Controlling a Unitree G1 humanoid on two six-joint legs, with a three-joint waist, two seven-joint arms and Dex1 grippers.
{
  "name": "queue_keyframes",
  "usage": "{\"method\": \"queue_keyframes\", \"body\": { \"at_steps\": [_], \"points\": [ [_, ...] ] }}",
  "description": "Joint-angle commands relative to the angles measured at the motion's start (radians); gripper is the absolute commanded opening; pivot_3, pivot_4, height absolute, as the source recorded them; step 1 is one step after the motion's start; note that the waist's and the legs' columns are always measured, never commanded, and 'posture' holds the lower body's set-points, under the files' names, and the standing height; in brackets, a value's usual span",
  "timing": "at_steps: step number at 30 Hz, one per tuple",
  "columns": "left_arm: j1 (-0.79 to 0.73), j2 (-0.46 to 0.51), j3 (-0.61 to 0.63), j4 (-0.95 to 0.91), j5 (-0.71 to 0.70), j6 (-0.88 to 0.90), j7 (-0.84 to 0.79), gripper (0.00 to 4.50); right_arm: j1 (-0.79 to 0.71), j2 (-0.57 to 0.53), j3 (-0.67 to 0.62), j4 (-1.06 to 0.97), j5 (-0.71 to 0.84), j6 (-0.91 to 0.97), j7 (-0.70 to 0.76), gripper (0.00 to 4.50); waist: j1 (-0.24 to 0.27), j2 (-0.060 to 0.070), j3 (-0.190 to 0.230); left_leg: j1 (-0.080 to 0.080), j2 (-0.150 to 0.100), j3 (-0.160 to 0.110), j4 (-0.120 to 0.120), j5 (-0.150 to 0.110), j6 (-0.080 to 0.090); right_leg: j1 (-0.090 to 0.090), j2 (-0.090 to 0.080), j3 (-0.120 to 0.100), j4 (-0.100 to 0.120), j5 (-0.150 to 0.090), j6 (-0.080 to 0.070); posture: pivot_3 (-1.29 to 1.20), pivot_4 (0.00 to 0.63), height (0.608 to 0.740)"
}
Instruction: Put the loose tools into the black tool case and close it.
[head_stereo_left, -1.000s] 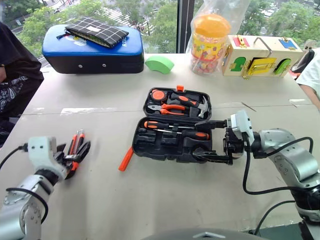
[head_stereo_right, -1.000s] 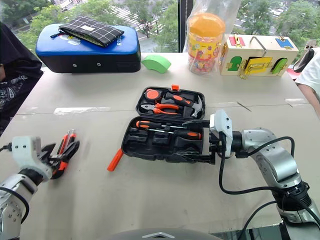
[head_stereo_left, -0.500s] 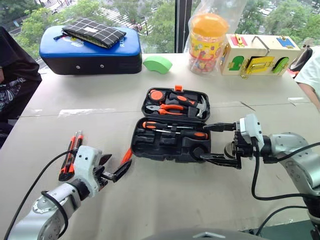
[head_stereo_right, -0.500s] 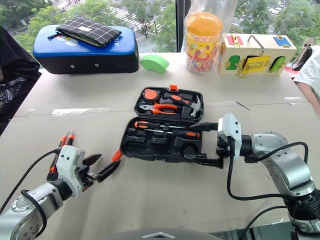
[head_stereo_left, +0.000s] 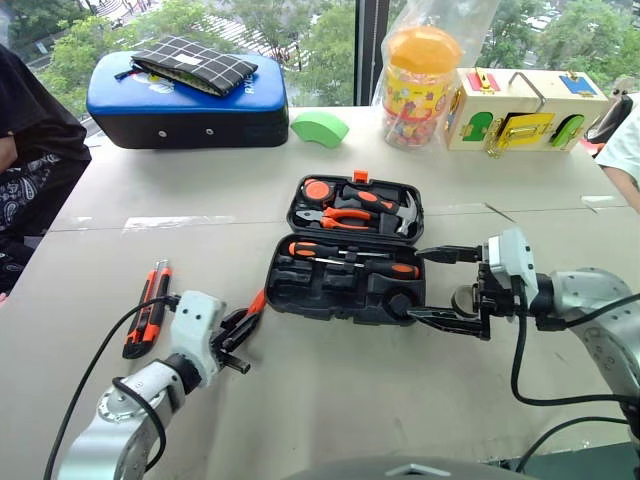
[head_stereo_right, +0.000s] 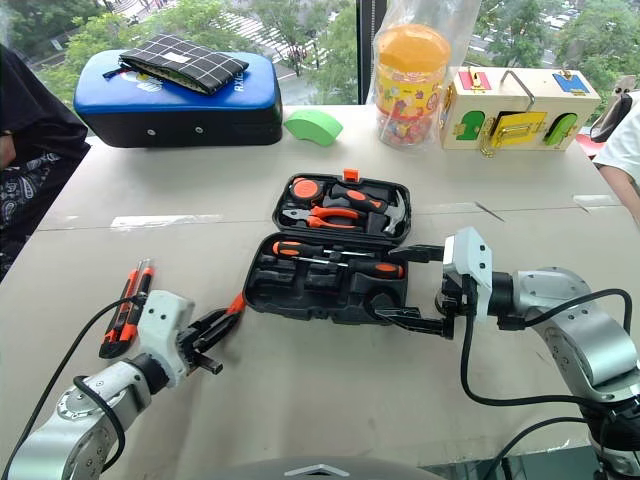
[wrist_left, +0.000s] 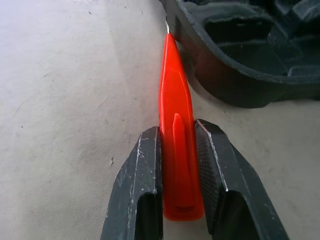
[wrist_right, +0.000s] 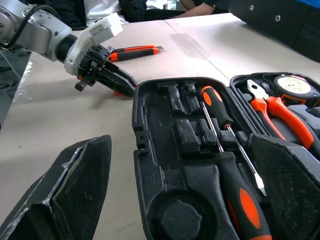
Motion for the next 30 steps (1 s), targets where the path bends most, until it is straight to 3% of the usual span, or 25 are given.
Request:
{"method": "queue_keyframes", "body": {
  "at_steps": [1, 2, 6, 9, 13, 19, 30],
  "points": [
    [-0.083, 0.051, 0.139, 0.014, -0.110, -0.051, -0.098, 0.37, 0.017, -0.016, -0.047, -0.040, 0.028, -0.014, 0.009, 4.50, 0.001, -0.001, 0.001, 0.000, 0.000, -0.001, 0.000, 0.000, 0.000, 0.000, 0.000, -0.001, 0.000, 0.000, 0.000, 0.00, 0.150, 0.740],
    [-0.091, 0.060, 0.147, 0.020, -0.119, -0.050, -0.113, 0.37, 0.019, -0.017, -0.049, -0.041, 0.029, -0.015, 0.009, 4.50, 0.000, -0.001, 0.001, -0.001, 0.000, -0.001, 0.001, 0.000, 0.000, 0.000, 0.000, -0.002, 0.000, 0.000, 0.000, 0.00, 0.150, 0.740],
    [-0.282, 0.308, -0.002, 0.128, -0.085, -0.069, -0.417, 0.37, 0.098, -0.046, -0.124, -0.055, 0.019, -0.045, 0.010, 4.50, 0.011, -0.001, 0.001, -0.001, 0.000, -0.001, 0.002, 0.000, 0.000, 0.001, 0.000, -0.003, 0.000, 0.000, 0.000, 0.00, 0.150, 0.740],
    [-0.435, 0.369, -0.143, 0.246, -0.031, -0.127, -0.557, 0.37, 0.133, -0.054, -0.153, -0.073, 0.022, -0.045, -0.006, 4.50, 0.010, 0.001, 0.002, -0.001, 0.000, 0.001, 0.002, 0.001, -0.001, 0.001, 0.000, -0.002, 0.000, 0.000, 0.000, 0.00, 0.150, 0.740],
    [-0.690, 0.369, -0.328, 0.474, 0.092, -0.241, -0.724, 0.37, 0.182, -0.054, -0.187, -0.126, 0.031, -0.032, -0.034, 4.50, 0.006, 0.000, 0.002, 0.000, 0.001, 0.002, 0.002, 0.001, -0.001, 0.000, -0.001, -0.004, 0.000, 0.000, 0.000, 0.00, 0.150, 0.740],
    [-0.954, 0.324, -0.531, 0.804, 0.293, -0.506, -0.933, 0.37, 0.279, -0.040, -0.226, -0.227, 0.035, -0.018, -0.100, 4.50, 0.004, -0.002, 0.002, 0.000, 0.002, 0.002, 0.001, 0.004, 0.003, 0.001, 0.001, -0.005, 0.001, 0.000, 0.001, 0.00, 0.150, 0.740],
    [-1.208, 0.205, -0.625, 1.220, 0.443, -0.821, -1.079, 0.37, 0.361, -0.048, -0.262, -0.301, 0.055, -0.010, -0.177, 4.50, 0.021, -0.003, 0.002, -0.002, 0.002, 0.001, 0.011, 0.001, 0.009, 0.003, 0.001, -0.007, 0.002, 0.000, 0.001, 0.00, 0.150, 0.740]
  ]
}}
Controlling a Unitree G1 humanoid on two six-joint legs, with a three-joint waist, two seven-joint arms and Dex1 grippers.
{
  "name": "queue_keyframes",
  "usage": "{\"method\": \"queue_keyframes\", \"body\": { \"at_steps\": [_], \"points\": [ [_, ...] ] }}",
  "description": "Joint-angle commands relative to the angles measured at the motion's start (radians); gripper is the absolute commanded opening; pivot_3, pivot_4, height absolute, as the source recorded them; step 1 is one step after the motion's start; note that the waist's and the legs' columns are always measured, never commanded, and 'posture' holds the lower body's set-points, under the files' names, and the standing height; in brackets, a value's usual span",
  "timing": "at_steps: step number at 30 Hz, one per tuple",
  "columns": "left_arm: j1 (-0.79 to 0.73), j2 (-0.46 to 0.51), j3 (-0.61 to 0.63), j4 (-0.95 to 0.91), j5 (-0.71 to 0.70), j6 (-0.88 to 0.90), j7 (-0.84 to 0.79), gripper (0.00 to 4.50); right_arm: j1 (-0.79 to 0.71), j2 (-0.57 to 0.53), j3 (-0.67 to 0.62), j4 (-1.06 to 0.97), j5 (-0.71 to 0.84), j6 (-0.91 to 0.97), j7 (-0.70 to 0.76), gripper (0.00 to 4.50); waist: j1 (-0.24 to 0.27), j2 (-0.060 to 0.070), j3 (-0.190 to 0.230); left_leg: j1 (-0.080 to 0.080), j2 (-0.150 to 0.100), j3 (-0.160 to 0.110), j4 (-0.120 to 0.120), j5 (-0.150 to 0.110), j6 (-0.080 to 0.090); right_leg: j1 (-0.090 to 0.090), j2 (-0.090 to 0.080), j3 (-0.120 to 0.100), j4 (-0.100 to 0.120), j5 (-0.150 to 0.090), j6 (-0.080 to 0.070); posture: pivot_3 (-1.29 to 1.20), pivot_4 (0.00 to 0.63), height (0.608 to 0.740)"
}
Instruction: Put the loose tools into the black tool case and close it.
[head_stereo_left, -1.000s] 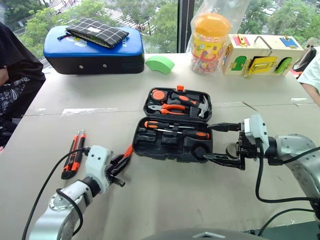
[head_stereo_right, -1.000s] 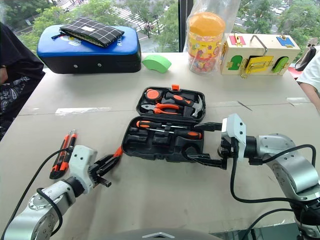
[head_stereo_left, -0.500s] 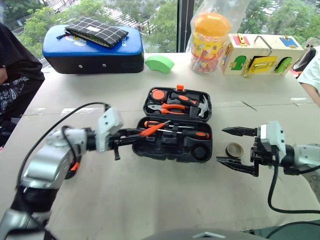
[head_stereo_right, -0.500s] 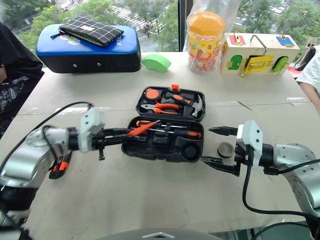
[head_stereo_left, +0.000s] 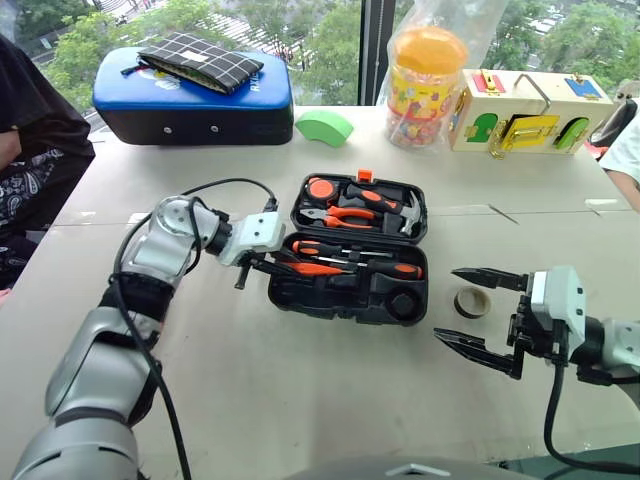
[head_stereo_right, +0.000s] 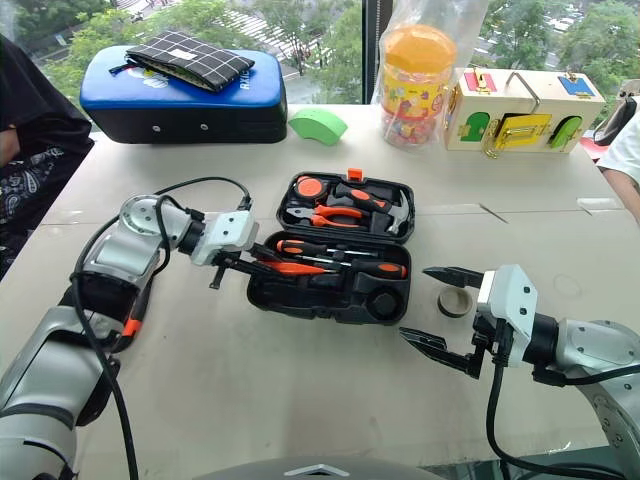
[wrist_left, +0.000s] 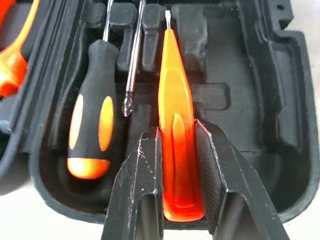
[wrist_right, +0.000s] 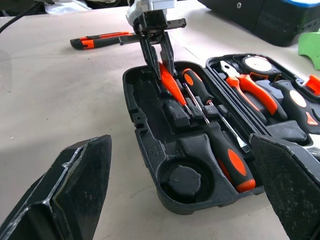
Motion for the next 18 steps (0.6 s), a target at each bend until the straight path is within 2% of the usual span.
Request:
{"method": "queue_keyframes", "body": {
  "at_steps": [1, 12, 14, 15, 16, 17, 18],
  "points": [
    [-0.067, -0.034, -0.023, 0.089, 0.054, -0.061, -0.039, 0.37, -0.002, -0.009, -0.039, -0.046, 0.026, 0.007, -0.024, 4.50, 0.001, 0.000, 0.000, 0.000, 0.000, 0.000, 0.000, 0.000, 0.000, 0.001, 0.000, 0.000, 0.000, 0.000, 0.000, 0.00, 0.150, 0.740],
    [-0.123, -0.101, -0.031, 0.121, 0.088, -0.064, -0.059, 0.37, 0.008, -0.017, -0.054, -0.072, 0.039, 0.031, -0.058, 4.50, 0.002, 0.000, 0.000, 0.000, 0.000, -0.002, 0.005, -0.001, 0.002, 0.004, 0.001, -0.004, 0.000, 0.002, 0.004, 0.00, 0.150, 0.740],
    [-0.132, -0.094, -0.028, 0.117, 0.083, -0.043, -0.059, 1.39, 0.010, -0.017, -0.056, -0.074, 0.040, 0.032, -0.061, 4.50, 0.003, 0.000, 0.000, -0.001, 0.000, -0.002, 0.005, -0.001, 0.003, 0.004, 0.001, -0.004, 0.000, 0.002, 0.004, 0.00, 0.150, 0.740],
    [-0.137, -0.090, -0.022, 0.114, 0.076, -0.033, -0.059, 1.69, 0.011, -0.018, -0.057, -0.074, 0.041, 0.032, -0.061, 4.50, 0.002, -0.001, 0.000, -0.001, 0.000, -0.002, 0.005, -0.001, 0.003, 0.004, 0.001, -0.004, 0.000, 0.002, 0.004, 0.00, 0.150, 0.740],
    [-0.142, -0.089, -0.012, 0.107, 0.064, -0.015, -0.059, 2.21, 0.012, -0.018, -0.060, -0.074, 0.043, 0.032, -0.061, 4.50, 0.001, -0.001, 0.000, -0.001, 0.000, -0.002, 0.005, -0.001, 0.003, 0.004, 0.002, -0.004, 0.000, 0.002, 0.004, 0.00, 0.150, 0.740],
    [-0.149, -0.073, -0.003, 0.068, 0.006, 0.075, -0.059, 2.60, 0.015, -0.017, -0.061, -0.073, 0.042, 0.030, -0.062, 4.50, 0.001, 0.000, 0.000, -0.001, 0.000, -0.002, 0.005, -0.001, 0.003, 0.004, 0.002, -0.004, 0.000, 0.002, 0.004, 0.00, 0.150, 0.740],
    [-0.154, -0.062, 0.003, 0.038, -0.036, 0.142, -0.059, 2.60, 0.017, -0.017, -0.062, -0.071, 0.041, 0.029, -0.061, 4.50, 0.001, -0.001, 0.001, -0.001, 0.000, -0.002, 0.005, -0.001, 0.003, 0.004, 0.002, -0.004, 0.001, 0.002, 0.004, 0.00, 0.150, 0.740]
  ]
}}
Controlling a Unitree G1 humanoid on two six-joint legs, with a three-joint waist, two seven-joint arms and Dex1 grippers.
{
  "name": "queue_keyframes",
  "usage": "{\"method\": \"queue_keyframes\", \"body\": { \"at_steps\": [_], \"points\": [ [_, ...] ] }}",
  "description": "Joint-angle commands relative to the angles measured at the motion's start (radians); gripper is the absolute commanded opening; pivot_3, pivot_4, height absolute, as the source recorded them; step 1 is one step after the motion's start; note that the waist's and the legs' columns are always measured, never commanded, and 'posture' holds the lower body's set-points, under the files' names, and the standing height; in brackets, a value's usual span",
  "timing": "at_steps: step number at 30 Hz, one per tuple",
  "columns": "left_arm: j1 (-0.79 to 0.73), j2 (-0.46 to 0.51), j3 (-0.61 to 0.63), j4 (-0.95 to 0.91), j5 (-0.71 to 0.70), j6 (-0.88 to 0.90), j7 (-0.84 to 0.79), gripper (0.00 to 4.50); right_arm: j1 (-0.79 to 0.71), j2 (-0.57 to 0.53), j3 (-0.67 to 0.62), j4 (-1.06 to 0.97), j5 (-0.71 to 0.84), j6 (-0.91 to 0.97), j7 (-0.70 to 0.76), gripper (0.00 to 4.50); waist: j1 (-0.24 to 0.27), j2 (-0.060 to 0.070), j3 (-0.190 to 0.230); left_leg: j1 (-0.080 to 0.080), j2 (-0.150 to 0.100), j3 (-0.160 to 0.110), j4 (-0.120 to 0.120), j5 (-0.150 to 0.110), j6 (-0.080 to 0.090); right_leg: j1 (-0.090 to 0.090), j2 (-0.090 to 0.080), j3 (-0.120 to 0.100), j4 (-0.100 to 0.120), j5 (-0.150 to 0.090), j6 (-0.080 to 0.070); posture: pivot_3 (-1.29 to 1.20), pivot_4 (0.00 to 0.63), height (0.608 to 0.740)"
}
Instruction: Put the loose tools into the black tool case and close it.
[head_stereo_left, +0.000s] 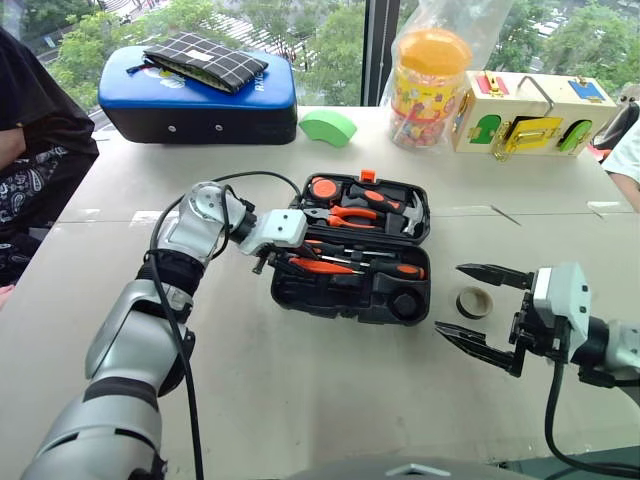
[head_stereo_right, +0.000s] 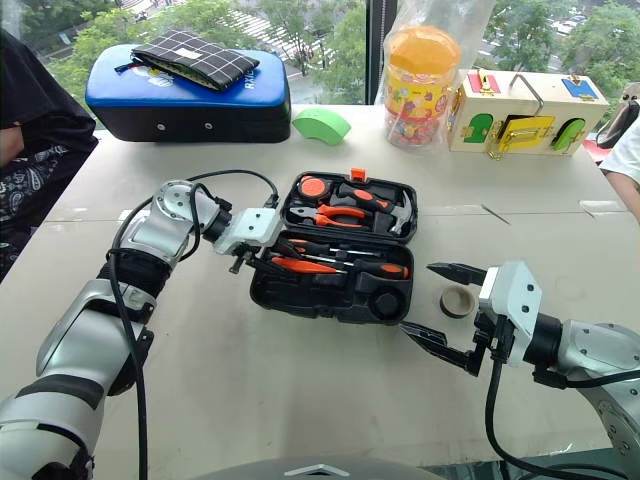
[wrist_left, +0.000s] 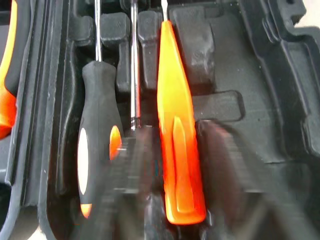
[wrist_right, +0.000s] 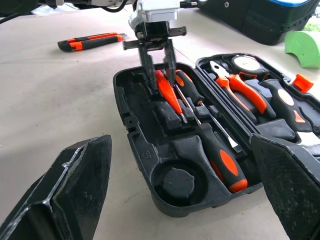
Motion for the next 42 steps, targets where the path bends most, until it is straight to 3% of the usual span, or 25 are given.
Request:
{"method": "queue_keyframes", "body": {
  "at_steps": [1, 2, 8, 13, 18, 27, 28, 31, 33, 36, 40, 42],
  "points": [
    [-0.036, 0.063, 0.035, -0.142, -0.179, 0.246, -0.004, 2.60, 0.007, -0.007, -0.031, -0.027, 0.007, -0.013, -0.004, 4.50, -0.001, -0.002, 0.002, 0.000, 0.000, 0.000, 0.000, 0.000, 0.000, 0.000, 0.000, 0.000, 0.001, 0.000, 0.000, 0.00, 0.150, 0.740],
    [-0.022, 0.080, 0.047, -0.192, -0.236, 0.328, -0.004, 2.46, 0.005, -0.002, -0.023, -0.025, 0.003, -0.016, -0.007, 4.50, -0.003, -0.003, 0.003, 0.000, 0.001, -0.001, 0.001, 0.000, 0.000, 0.000, 0.001, 0.000, 0.001, 0.000, 0.000, 0.00, 0.150, 0.740],
    [0.097, 0.051, 0.140, -0.351, -0.267, 0.506, 0.096, 0.01, -0.013, 0.007, 0.005, -0.012, -0.011, -0.024, -0.015, 4.50, -0.003, -0.003, 0.002, 0.001, 0.001, 0.000, 0.002, 0.000, 0.000, 0.000, 0.001, 0.000, 0.006, -0.001, 0.001, 0.00, 0.150, 0.740],
    [0.205, 0.020, 0.169, -0.445, -0.252, 0.555, 0.220, 0.01, -0.021, 0.002, 0.002, 0.000, -0.012, -0.026, -0.003, 4.50, -0.002, -0.003, 0.003, 0.002, 0.001, 0.000, 0.003, 0.000, 0.000, 0.000, 0.001, 0.001, 0.008, -0.001, 0.001, 0.00, 0.150, 0.740],
    [0.305, 0.021, 0.102, -0.338, -0.092, 0.439, 0.354, 0.01, -0.033, -0.002, 0.008, 0.008, -0.014, -0.023, 0.002, 4.50, -0.001, -0.004, 0.001, 0.003, 0.001, 0.000, 0.003, 0.000, -0.001, 0.000, 0.000, 0.002, 0.008, -0.001, 0.000, 0.00, 0.150, 0.740],
    [0.356, 0.034, 0.127, -0.317, -0.090, 0.357, 0.348, 0.01, -0.028, -0.007, 0.001, 0.003, -0.012, -0.019, 0.005, 4.50, -0.003, 0.001, -0.006, 0.004, 0.001, 0.000, 0.002, 0.000, -0.001, 0.000, -0.003, 0.003, 0.008, -0.003, -0.004, 0.00, 0.150, 0.740],
    [0.364, 0.030, 0.153, -0.328, -0.113, 0.345, 0.349, 0.01, -0.029, -0.007, 0.003, 0.004, -0.012, -0.020, 0.005, 4.50, -0.004, 0.001, -0.006, 0.004, 0.001, 0.000, 0.002, 0.000, -0.001, 0.000, -0.003, 0.003, 0.008, -0.003, -0.004, 0.00, 0.150, 0.740],
    [0.394, -0.027, 0.429, -0.463, -0.346, 0.503, 0.511, 0.01, -0.052, 0.000, 0.023, 0.013, -0.010, -0.026, 0.011, 4.50, -0.014, 0.001, -0.004, 0.003, 0.001, 0.000, 0.001, 0.000, -0.001, -0.002, -0.003, 0.003, 0.008, -0.003, -0.004, 0.00, 0.150, 0.740],
    [0.446, -0.027, 0.551, -0.558, -0.413, 0.594, 0.618, 0.01, -0.072, 0.005, 0.042, 0.027, -0.014, -0.032, 0.017, 4.50, -0.022, -0.004, -0.002, 0.001, 0.001, -0.001, 0.001, 0.000, -0.001, -0.003, -0.003, 0.002, 0.009, -0.003, -0.003, 0.00, 0.150, 0.740],
    [0.566, -0.012, 0.688, -0.639, -0.379, 0.629, 0.812, 0.81, -0.120, 0.015, 0.081, 0.059, -0.017, -0.040, 0.029, 4.50, -0.029, -0.004, -0.002, 0.002, 0.002, -0.001, 0.001, 0.000, -0.002, -0.003, -0.003, 0.002, 0.009, -0.002, -0.003, 0.00, 0.150, 0.740],
    [0.728, 0.012, 0.840, -0.720, -0.320, 0.672, 1.017, 2.59, -0.181, 0.021, 0.127, 0.113, -0.017, -0.052, 0.068, 4.50, -0.030, -0.003, -0.002, 0.004, 0.002, 0.000, 0.000, 0.000, -0.003, -0.002, -0.003, 0.003, 0.008, -0.002, -0.003, 0.00, 0.150, 0.740],
    [0.830, 0.003, 0.890, -0.834, -0.358, 0.783, 1.060, 3.50, -0.215, 0.024, 0.143, 0.153, -0.017, -0.062, 0.096, 4.50, -0.025, -0.004, -0.001, 0.003, 0.002, 0.000, 0.000, -0.001, -0.003, -0.002, -0.003, 0.003, 0.008, -0.002, -0.003, 0.00, 0.150, 0.740]
  ]
}}
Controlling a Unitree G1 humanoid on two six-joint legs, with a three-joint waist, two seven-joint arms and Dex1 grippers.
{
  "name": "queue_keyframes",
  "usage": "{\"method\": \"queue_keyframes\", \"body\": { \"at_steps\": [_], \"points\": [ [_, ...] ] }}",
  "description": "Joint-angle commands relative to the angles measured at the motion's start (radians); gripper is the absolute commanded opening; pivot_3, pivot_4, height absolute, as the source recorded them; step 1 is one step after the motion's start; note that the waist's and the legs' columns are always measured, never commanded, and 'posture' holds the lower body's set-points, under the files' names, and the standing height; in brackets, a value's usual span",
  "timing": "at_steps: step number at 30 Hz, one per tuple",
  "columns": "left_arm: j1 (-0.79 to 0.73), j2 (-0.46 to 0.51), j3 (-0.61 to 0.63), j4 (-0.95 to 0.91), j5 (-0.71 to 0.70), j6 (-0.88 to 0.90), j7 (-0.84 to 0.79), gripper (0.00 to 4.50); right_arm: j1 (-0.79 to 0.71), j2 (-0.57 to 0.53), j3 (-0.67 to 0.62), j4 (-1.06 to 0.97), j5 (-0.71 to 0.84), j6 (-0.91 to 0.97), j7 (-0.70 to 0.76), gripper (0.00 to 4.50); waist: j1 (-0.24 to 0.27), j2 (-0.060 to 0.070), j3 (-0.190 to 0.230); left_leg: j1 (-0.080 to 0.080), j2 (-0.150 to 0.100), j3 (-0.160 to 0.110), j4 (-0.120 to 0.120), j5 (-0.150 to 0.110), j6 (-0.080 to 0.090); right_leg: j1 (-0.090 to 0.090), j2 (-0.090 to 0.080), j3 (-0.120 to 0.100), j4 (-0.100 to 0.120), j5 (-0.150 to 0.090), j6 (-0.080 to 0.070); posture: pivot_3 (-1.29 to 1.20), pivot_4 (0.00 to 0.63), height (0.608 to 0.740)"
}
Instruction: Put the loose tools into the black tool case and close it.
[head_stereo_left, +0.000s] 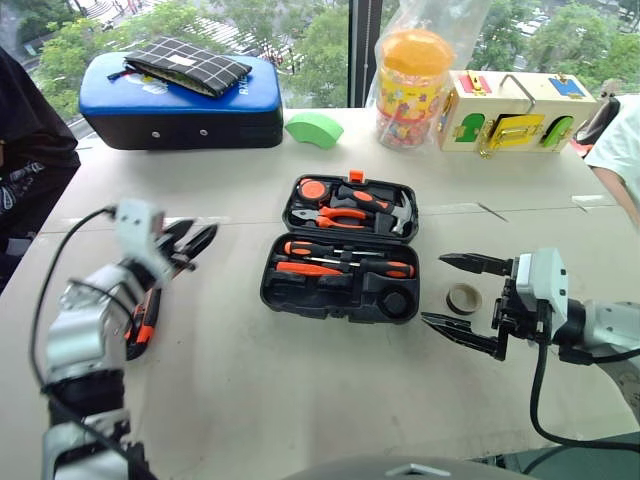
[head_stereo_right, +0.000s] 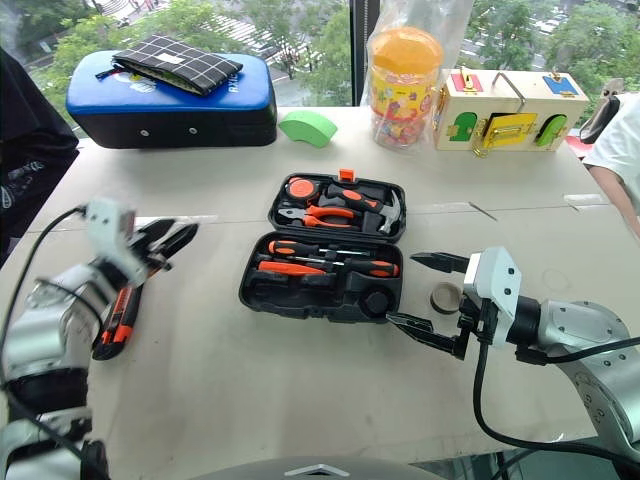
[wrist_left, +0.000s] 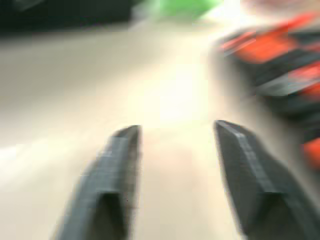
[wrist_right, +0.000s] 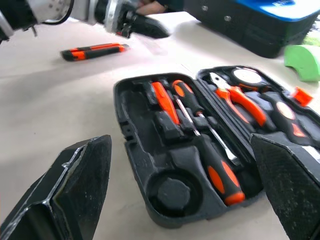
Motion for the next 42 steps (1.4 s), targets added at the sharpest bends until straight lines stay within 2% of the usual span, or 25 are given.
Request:
{"method": "queue_keyframes", "body": {
  "at_steps": [1, 2, 9, 10, 12, 15, 16, 20, 22, 26, 28, 30, 32, 37, 42],
  "points": [
    [0.118, 0.002, 0.090, -0.203, -0.047, 0.135, 0.073, 3.90, -0.051, 0.006, 0.015, 0.042, 0.004, -0.037, 0.047, 4.50, 0.008, -0.001, 0.001, 0.000, 0.000, 0.000, 0.000, -0.001, -0.001, 0.000, 0.000, 0.000, 0.000, 0.000, 0.000, 0.00, 0.150, 0.740],
    [0.152, -0.001, 0.099, -0.244, -0.061, 0.163, 0.078, 4.38, -0.062, 0.007, 0.021, 0.056, 0.003, -0.042, 0.056, 4.50, 0.013, 0.001, 0.002, -0.001, 0.000, 0.000, 0.000, -0.003, -0.005, 0.000, -0.001, -0.001, 0.000, 0.000, 0.000, 0.00, 0.150, 0.740],
    [0.320, -0.052, 0.103, -0.414, -0.072, 0.352, 0.185, 4.45, -0.123, 0.020, 0.069, 0.122, -0.012, -0.066, 0.110, 4.50, 0.021, 0.003, 0.003, 0.000, -0.001, 0.000, 0.000, -0.003, -0.005, 0.000, -0.003, 0.000, -0.001, 0.000, -0.001, 0.00, 0.150, 0.740],
    [0.332, -0.064, 0.101, -0.427, -0.080, 0.371, 0.191, 3.92, -0.127, 0.020, 0.072, 0.129, -0.015, -0.069, 0.116, 4.50, 0.022, 0.003, 0.003, 0.000, -0.001, 0.000, 0.000, -0.003, -0.005, 0.000, -0.003, -0.001, -0.001, 0.000, -0.001, 0.00, 0.150, 0.740],
    [0.355, -0.082, 0.093, -0.454, -0.084, 0.385, 0.201, 3.20, -0.137, 0.018, 0.074, 0.140, -0.018, -0.071, 0.125, 4.50, 0.022, 0.004, 0.003, 0.000, -0.001, 0.000, 0.000, -0.003, -0.005, 0.000, -0.003, -0.001, -0.001, 0.000, -0.001, 0.00, 0.150, 0.740],
    [0.378, -0.099, 0.095, -0.467, -0.073, 0.382, 0.220, 1.75, -0.144, 0.016, 0.071, 0.152, -0.019, -0.074, 0.136, 4.50, 0.022, 0.006, 0.002, 0.000, -0.001, 0.001, 0.000, -0.003, -0.005, 0.000, -0.003, 0.000, -0.002, 0.000, -0.001, 0.00, 0.150, 0.740],
    [0.382, -0.103, 0.100, -0.464, -0.071, 0.362, 0.220, 1.50, -0.144, 0.016, 0.071, 0.156, -0.020, -0.075, 0.138, 4.50, 0.022, 0.006, 0.002, 0.000, -0.001, 0.001, 0.000, -0.003, -0.005, 0.000, -0.003, -0.001, -0.002, 0.000, -0.001, 0.00, 0.150, 0.740],
    [0.275, -0.077, 0.082, -0.511, -0.171, 0.203, 0.061, 1.52, -0.117, 0.015, 0.060, 0.140, -0.023, -0.072, 0.128, 4.50, 0.030, 0.005, 0.003, 0.000, -0.001, 0.001, -0.001, -0.003, -0.005, 0.000, -0.003, -0.001, -0.002, 0.000, -0.001, 0.00, 0.150, 0.740],
    [0.228, -0.004, -0.029, -0.534, -0.206, 0.177, -0.104, 1.52, -0.091, 0.011, 0.039, 0.125, -0.015, -0.068, 0.120, 4.50, 0.035, 0.004, 0.002, -0.001, -0.001, 0.000, -0.001, -0.003, -0.006, 0.000, -0.003, -0.003, -0.002, 0.000, -0.001, 0.00, 0.150, 0.740],
    [0.153, 0.084, -0.168, -0.500, -0.227, 0.142, -0.277, 1.52, -0.047, -0.002, 0.003, 0.101, -0.002, -0.067, 0.120, 4.50, 0.021, 0.006, 0.002, -0.001, -0.002, 0.005, -0.001, -0.003, -0.005, 0.000, -0.007, -0.002, -0.005, 0.000, -0.001, 0.00, 0.150, 0.740],
    [0.009, 0.152, -0.357, -0.420, -0.136, 0.034, -0.453, 1.52, 0.024, -0.025, -0.058, 0.063, 0.017, -0.061, 0.127, 4.50, 0.022, 0.008, 0.004, 0.000, -0.002, 0.007, -0.001, -0.004, -0.004, 0.000, -0.008, -0.004, -0.005, 0.000, -0.001, 0.00, 0.150, 0.740],
    [-0.153, 0.178, -0.526, -0.296, -0.028, -0.104, -0.605, 1.52, 0.097, -0.044, -0.122, 0.022, 0.030, -0.055, 0.122, 4.50, 0.036, 0.011, 0.005, -0.001, -0.002, 0.005, -0.001, -0.002, -0.007, 0.000, -0.008, -0.008, -0.005, 0.000, -0.001, 0.00, 0.150, 0.740],
    [-0.262, 0.179, -0.623, -0.180, 0.044, -0.210, -0.697, 1.52, 0.139, -0.053, -0.159, -0.009, 0.041, -0.048, 0.109, 4.50, 0.032, 0.011, 0.005, -0.001, -0.002, 0.005, -0.001, -0.001, -0.008, 0.000, -0.007, -0.009, -0.005, 0.000, -0.001, 0.00, 0.150, 0.740],
    [-0.454, 0.117, -0.767, 0.059, 0.152, -0.362, -0.825, 1.52, 0.236, -0.041, -0.221, -0.091, 0.048, -0.033, 0.053, 4.50, 0.021, 0.009, 0.005, 0.000, 0.000, 0.006, -0.002, -0.001, 0.001, 0.000, -0.005, -0.008, -0.006, 0.000, -0.001, 0.00, 0.150, 0.740],
    [-0.469, 0.108, -0.817, 0.077, 0.194, -0.398, -0.882, 1.52, 0.315, -0.023, -0.253, -0.152, 0.048, -0.032, 0.006, 4.50, 0.027, 0.009, 0.005, -0.001, 0.000, 0.006, -0.001, -0.001, 0.001, 0.000, -0.005, -0.008, -0.005, 0.000, 0.000, 0.00, 0.150, 0.740]
  ]
}}
